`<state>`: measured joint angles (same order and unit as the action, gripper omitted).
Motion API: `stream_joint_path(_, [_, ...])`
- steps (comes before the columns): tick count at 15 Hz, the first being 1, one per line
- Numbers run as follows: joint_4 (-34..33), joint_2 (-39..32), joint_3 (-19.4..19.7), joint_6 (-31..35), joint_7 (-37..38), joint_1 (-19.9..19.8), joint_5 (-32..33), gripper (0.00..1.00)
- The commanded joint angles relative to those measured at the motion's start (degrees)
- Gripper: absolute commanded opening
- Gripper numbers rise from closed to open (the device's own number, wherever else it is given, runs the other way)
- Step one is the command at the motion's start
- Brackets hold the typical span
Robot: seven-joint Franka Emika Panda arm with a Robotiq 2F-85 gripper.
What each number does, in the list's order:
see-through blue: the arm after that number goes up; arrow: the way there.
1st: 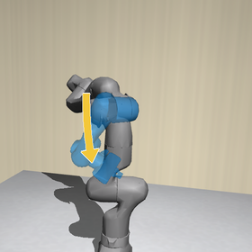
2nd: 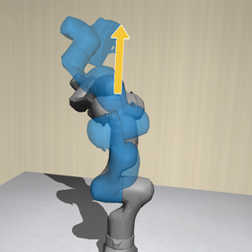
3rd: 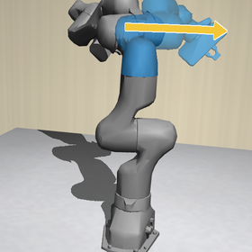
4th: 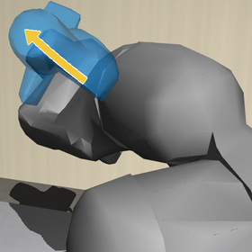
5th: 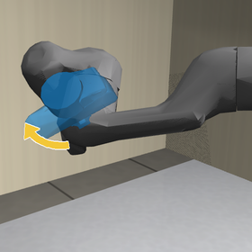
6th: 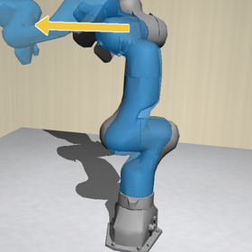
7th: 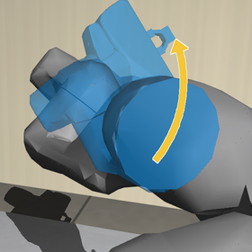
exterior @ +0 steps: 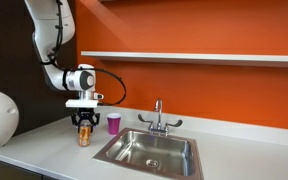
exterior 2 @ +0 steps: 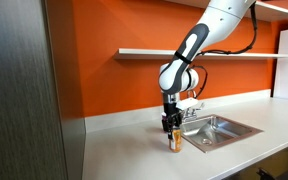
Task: Take the can out of the sink.
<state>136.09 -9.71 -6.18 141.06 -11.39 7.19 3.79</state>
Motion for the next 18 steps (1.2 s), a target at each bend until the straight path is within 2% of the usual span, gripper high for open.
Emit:
stream_joint_path(1, [-0.2, 0.15, -0.56, 0.32, -1.23, -0.82, -0.65, 0.39])
stream_joint_path(7, [-0.18, -0.04, -0.51, 0.16, -1.01, -0.81, -0.52, 0.39])
stream_joint_path(8, [-0.25, -0.1, -0.44, -0.01, -0.74, -0.76, -0.29, 0.8])
stream_joint_path(9, [-0.19, -0.07, -0.46, 0.02, -0.82, -0.77, -0.31, 0.91])
stream_joint_path(10, [-0.18, -0.06, -0.46, 0.0, -0.84, -0.78, -0.37, 0.96])
stream_joint_path(12, [-0.15, 0.06, -0.42, -0.05, -0.76, -0.81, -0.31, 1.0])
stream_joint_path(18, [-0.19, 1.35, -0.1, -1.26, -0.01, -0.71, 0.7, 1.0])
